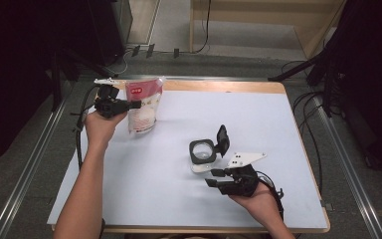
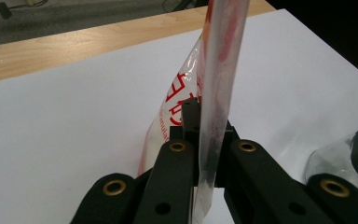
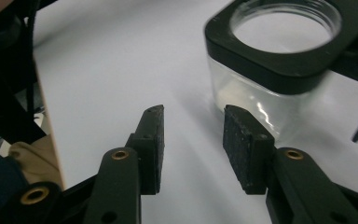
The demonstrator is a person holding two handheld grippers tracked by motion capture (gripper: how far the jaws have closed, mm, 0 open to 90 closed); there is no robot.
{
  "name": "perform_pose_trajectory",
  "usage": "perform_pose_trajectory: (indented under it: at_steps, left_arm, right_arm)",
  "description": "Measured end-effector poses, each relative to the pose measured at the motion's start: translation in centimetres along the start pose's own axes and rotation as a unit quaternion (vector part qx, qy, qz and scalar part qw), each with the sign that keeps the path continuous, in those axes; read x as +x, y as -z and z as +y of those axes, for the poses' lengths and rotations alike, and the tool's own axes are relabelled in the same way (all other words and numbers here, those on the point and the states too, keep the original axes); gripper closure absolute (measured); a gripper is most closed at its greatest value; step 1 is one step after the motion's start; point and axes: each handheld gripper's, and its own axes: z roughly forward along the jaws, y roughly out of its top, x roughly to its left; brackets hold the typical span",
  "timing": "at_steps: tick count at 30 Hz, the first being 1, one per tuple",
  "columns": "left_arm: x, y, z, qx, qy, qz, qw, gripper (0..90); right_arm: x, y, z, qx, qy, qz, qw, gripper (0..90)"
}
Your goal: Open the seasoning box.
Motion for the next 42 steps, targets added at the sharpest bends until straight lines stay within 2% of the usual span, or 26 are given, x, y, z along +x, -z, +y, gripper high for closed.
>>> perform_pose_trajectory:
  at_steps: [3,8,11,18,21,24,33,42]
  left_arm:
    - [-0.4,0.6,0.2,0.008,0.005,-0.012,0.9999,90.0]
    - [-1.2,1.6,0.3,0.023,0.008,-0.031,0.9992,90.0]
    - [-1.8,2.2,0.1,0.024,0.009,-0.04,0.9988,90.0]
    - [-3.2,3.3,-0.2,0.022,0.008,-0.044,0.9988,90.0]
    - [-3.7,3.8,-0.4,0.029,-0.007,-0.058,0.9979,90.0]
    - [-4.2,4.1,-0.6,0.043,-0.015,-0.058,0.9973,90.0]
    - [-5.3,4.6,-1.4,0.049,0.006,-0.081,0.9955,90.0]
    - [-7.0,5.4,-1.6,0.049,-0.004,-0.091,0.9946,90.0]
  right_arm:
    - [0.7,-0.1,0.3,-0.003,0.013,0.004,0.9999,58.9]
    - [1.5,-0.5,0.6,-0.002,0.021,0.009,0.9997,58.9]
    - [1.7,-0.8,0.7,-0.001,0.023,0.008,0.9997,58.7]
    - [2.5,-1.7,1.0,0.004,0.043,0.009,0.999,59.0]
    - [2.6,-2.1,1.4,0.013,0.035,0.011,0.9992,59.8]
    - [2.6,-2.5,1.6,0.013,0.033,0.014,0.9993,59.5]
    - [2.8,-3.9,2.2,0.02,0.04,0.015,0.9989,58.5]
    - [3.7,-5.9,3.2,0.008,0.053,0.022,0.9983,56.6]
